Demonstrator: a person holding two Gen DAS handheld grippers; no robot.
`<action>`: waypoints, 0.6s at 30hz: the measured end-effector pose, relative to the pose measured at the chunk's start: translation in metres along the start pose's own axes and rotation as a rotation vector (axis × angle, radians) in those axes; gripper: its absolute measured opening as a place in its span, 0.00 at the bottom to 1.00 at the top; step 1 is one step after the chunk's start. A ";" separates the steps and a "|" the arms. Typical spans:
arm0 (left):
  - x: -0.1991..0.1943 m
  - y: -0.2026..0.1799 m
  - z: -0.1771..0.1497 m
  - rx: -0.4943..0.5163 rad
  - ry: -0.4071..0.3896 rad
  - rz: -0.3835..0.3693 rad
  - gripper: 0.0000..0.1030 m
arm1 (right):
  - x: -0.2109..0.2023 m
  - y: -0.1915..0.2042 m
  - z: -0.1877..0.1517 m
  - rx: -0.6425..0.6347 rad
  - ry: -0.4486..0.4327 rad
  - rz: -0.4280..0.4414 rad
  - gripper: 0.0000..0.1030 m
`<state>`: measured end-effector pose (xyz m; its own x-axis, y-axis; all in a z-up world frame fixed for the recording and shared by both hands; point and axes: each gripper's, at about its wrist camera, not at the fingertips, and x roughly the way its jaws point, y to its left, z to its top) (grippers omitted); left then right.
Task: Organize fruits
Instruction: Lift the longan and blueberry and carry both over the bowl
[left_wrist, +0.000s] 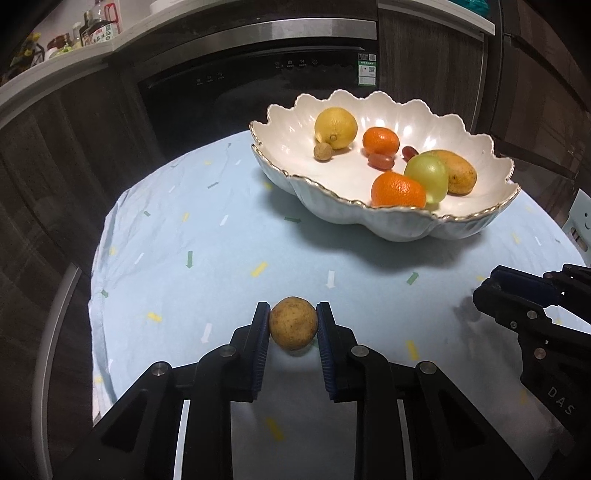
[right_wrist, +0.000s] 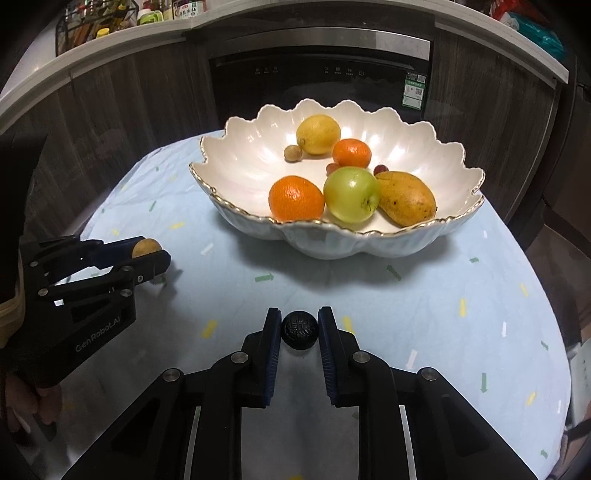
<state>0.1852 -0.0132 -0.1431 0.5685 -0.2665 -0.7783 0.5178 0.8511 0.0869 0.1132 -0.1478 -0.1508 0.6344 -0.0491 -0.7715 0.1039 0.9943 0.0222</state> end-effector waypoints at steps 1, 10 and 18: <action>-0.003 0.000 0.000 -0.002 -0.001 0.003 0.25 | -0.002 -0.001 0.001 0.000 -0.006 0.001 0.21; -0.027 -0.005 0.008 -0.015 -0.019 0.022 0.25 | -0.027 -0.004 0.012 0.003 -0.072 0.013 0.21; -0.046 -0.010 0.026 -0.029 -0.046 0.032 0.24 | -0.046 -0.012 0.027 0.016 -0.124 0.019 0.21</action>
<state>0.1710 -0.0210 -0.0923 0.6138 -0.2591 -0.7457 0.4807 0.8720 0.0927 0.1034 -0.1600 -0.0981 0.7258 -0.0428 -0.6865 0.1031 0.9936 0.0470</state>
